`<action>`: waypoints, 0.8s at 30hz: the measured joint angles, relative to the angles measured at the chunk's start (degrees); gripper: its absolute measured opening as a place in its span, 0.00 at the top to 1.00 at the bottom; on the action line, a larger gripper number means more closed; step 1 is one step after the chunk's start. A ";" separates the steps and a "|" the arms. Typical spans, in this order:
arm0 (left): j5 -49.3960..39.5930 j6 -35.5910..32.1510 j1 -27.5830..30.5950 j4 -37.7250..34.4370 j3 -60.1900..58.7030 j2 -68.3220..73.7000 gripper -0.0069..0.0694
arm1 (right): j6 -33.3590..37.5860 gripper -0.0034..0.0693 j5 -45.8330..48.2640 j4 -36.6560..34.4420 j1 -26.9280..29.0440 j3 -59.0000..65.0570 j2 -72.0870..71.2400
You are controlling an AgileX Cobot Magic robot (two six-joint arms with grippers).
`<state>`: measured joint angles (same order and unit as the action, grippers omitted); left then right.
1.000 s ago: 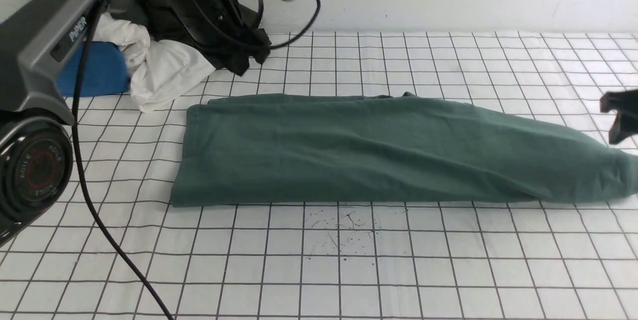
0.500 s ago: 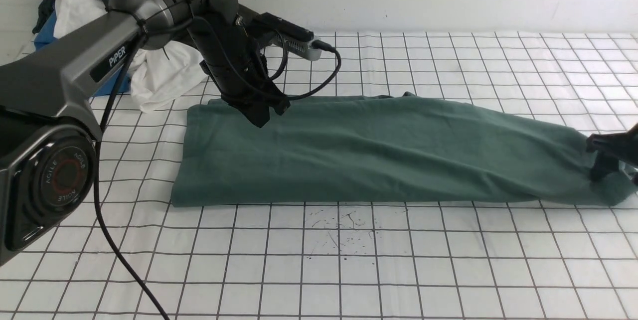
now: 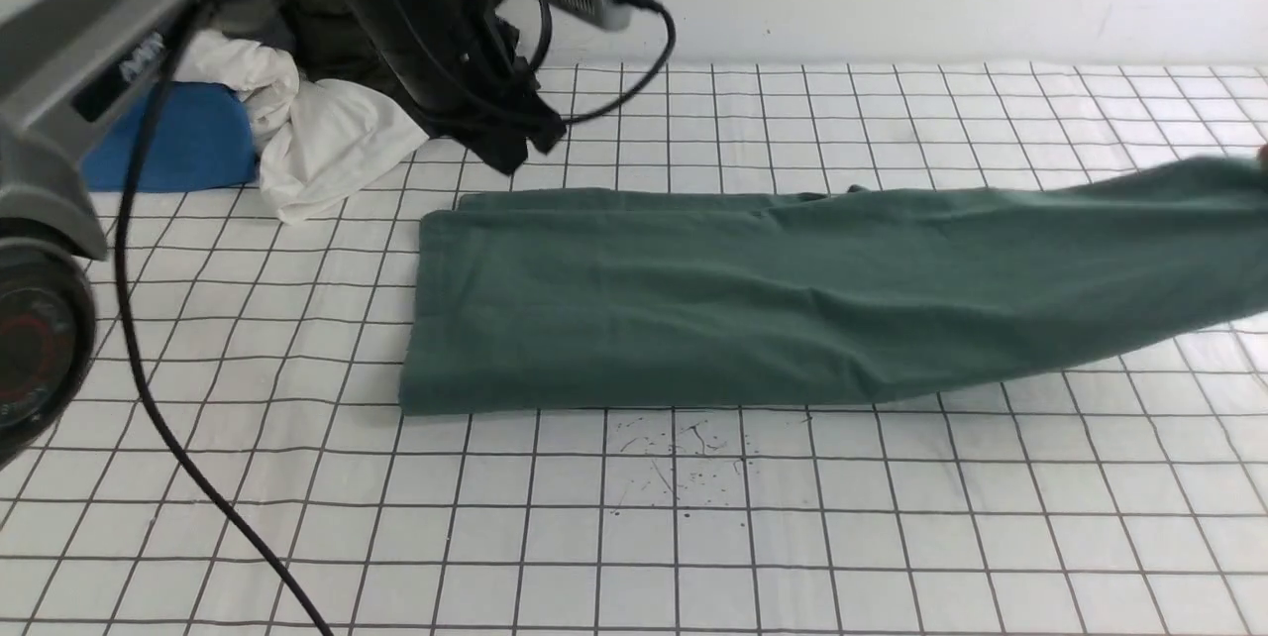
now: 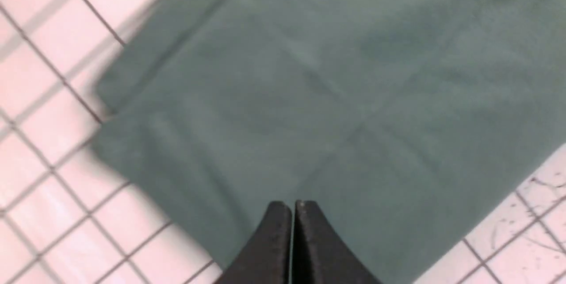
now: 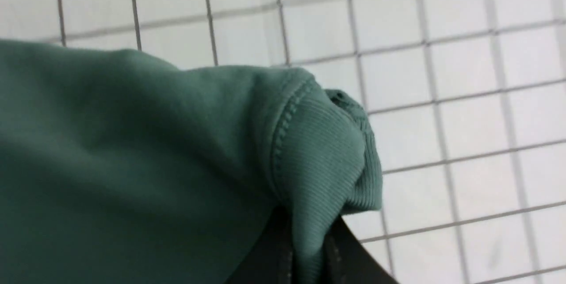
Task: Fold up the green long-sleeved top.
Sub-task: Use the right arm to drag the right edge of the fabric to the left and folds it over the left edge
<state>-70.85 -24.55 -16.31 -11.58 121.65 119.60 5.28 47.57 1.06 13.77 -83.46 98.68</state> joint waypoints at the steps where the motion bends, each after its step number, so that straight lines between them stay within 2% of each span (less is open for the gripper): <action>1: 0.00 0.00 0.00 0.00 0.00 -0.68 0.92 | 0.00 0.92 0.19 0.09 -0.30 -0.31 -0.72; 3: -0.06 -0.12 0.00 0.00 0.00 -3.51 0.92 | 0.00 0.92 2.18 0.57 -2.80 -3.43 -3.46; 4: -0.06 -0.16 0.00 0.00 0.00 -5.65 0.92 | 0.49 0.92 4.23 -0.01 -6.45 -7.28 -5.05; 5: -0.06 -0.16 0.00 0.00 0.00 -5.91 0.92 | 0.49 0.92 4.45 -0.15 -7.01 -7.74 -5.05; 7: -0.53 -0.18 0.00 0.04 0.00 -8.82 0.92 | 1.58 0.92 5.97 -2.92 -15.77 -12.96 -5.16; 9: -0.72 -0.24 0.00 0.27 0.00 -9.62 0.92 | 1.71 0.92 6.05 -4.51 -19.18 -14.75 -4.48; 10: -0.95 -0.26 0.00 1.19 0.00 -10.78 0.92 | 1.84 0.92 5.97 -6.80 -24.57 -16.57 -3.10; 11: -0.95 -0.26 0.00 1.32 0.00 -10.90 0.92 | 1.84 0.92 5.97 -7.09 -25.88 -16.76 -2.61; 12: -1.00 -0.19 0.00 2.32 0.00 -11.81 0.92 | 1.86 0.92 5.05 -9.30 -30.78 -17.98 -0.19; 15: -1.12 0.23 0.00 3.87 0.00 -13.75 0.92 | 1.38 0.92 2.63 -11.69 -38.25 -19.18 5.95; 20: -1.19 1.45 0.00 5.07 0.00 -16.22 0.92 | -0.01 0.90 -1.66 -14.24 -44.33 -21.10 14.87; 22: -1.25 1.60 0.00 5.25 0.00 -17.08 0.92 | -0.04 0.84 -2.91 -16.08 -45.78 -22.53 18.55; 23: -1.30 1.65 0.00 5.31 0.00 -17.63 0.92 | -0.04 0.76 -3.23 -18.75 -46.27 -24.42 20.79; 24: -1.30 1.71 0.00 5.31 0.00 -17.75 0.92 | -0.05 0.72 -3.23 -19.72 -46.35 -25.09 21.39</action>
<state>-72.15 -22.84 -16.31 -6.27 121.65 101.85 5.23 44.34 -18.66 -32.58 -108.55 120.07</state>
